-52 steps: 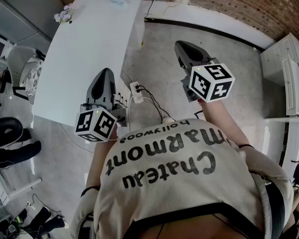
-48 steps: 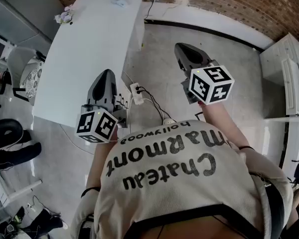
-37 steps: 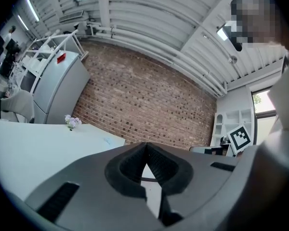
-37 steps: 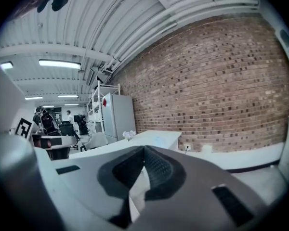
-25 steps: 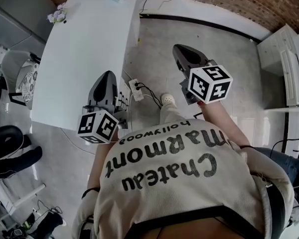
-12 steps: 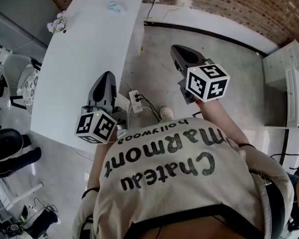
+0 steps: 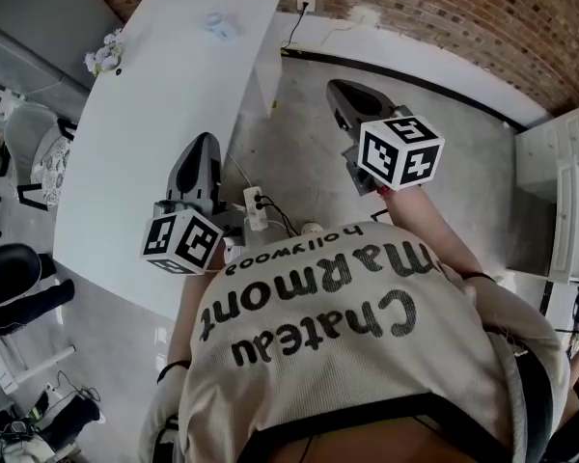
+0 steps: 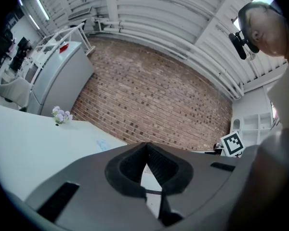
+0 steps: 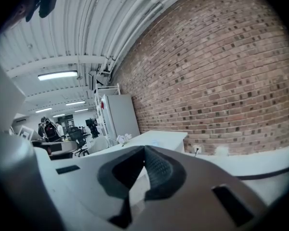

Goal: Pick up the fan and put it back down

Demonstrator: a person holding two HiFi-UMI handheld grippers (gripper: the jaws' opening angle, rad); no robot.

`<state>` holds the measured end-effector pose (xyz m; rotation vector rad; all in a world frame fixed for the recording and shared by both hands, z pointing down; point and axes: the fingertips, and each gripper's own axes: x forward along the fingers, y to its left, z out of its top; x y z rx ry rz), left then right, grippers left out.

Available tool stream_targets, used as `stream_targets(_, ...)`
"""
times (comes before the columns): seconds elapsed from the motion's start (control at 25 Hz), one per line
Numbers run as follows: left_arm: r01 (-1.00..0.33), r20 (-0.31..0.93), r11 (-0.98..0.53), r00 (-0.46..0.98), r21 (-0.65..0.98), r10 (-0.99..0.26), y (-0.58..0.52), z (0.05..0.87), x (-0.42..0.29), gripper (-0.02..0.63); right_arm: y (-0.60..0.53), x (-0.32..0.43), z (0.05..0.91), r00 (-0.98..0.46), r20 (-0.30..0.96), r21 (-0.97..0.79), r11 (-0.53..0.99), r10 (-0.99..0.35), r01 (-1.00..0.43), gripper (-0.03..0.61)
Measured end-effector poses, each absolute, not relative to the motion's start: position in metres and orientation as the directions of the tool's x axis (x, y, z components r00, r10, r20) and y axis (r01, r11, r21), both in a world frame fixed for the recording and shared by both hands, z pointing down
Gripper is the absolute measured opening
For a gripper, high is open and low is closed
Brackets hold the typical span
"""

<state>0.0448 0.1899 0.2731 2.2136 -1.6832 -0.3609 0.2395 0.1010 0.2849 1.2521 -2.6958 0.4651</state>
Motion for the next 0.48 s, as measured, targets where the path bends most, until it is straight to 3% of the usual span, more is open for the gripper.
stream_targets(0.48,-0.888,0.007,-0.207,0.231,0.41,-0.973,0.134,0.287,0.066,0.002,0.045,0.255,0.306,-0.692,0.272,-0.238,0.65,-0.668,-0.722,0.003)
